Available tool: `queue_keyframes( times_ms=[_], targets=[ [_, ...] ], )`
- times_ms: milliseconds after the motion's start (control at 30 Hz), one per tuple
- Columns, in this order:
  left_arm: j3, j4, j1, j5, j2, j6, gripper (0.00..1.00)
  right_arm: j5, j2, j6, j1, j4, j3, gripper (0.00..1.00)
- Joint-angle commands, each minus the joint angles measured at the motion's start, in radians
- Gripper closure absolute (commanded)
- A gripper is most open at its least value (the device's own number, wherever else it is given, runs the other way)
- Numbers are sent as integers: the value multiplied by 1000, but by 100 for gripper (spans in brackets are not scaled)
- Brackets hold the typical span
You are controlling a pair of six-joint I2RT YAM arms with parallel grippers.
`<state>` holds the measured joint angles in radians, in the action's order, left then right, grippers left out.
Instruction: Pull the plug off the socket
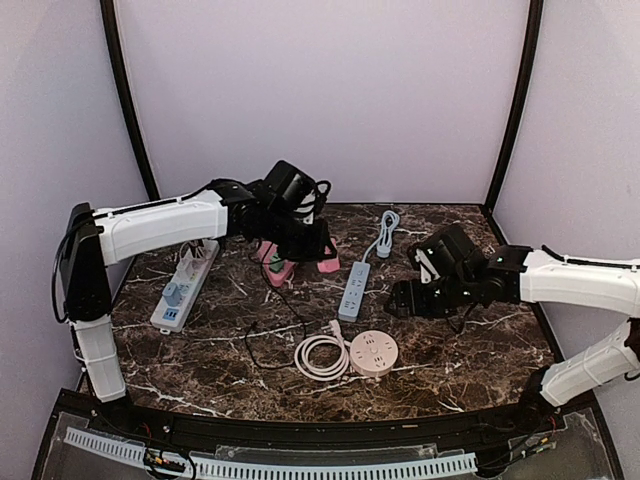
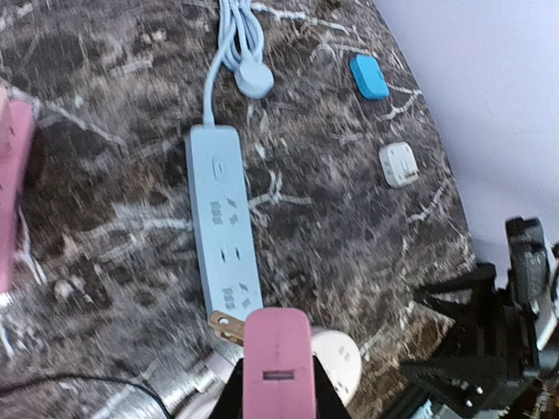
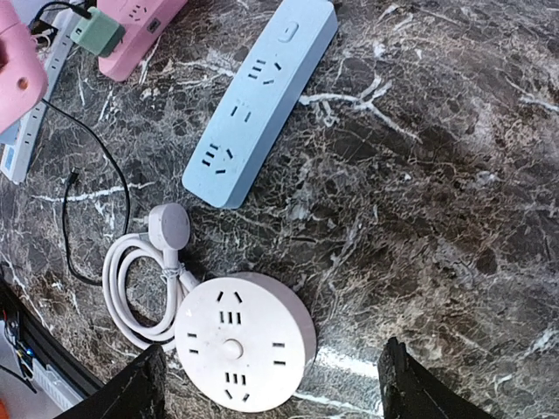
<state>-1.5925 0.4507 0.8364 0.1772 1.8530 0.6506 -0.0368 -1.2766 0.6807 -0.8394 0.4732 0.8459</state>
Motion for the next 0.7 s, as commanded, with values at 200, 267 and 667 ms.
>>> queue_keyframes(
  times_ms=[200, 267, 667],
  targets=[
    [-676, 443, -52, -406, 433, -307, 98, 114, -35, -90, 163, -70, 80, 20],
    [-820, 478, -55, -455, 523, -352, 96, 135, -58, -96, 181, -91, 83, 20],
    [-995, 393, -57, -610, 759, -552, 92, 177, -166, -129, 245, -123, 153, 21]
  ],
)
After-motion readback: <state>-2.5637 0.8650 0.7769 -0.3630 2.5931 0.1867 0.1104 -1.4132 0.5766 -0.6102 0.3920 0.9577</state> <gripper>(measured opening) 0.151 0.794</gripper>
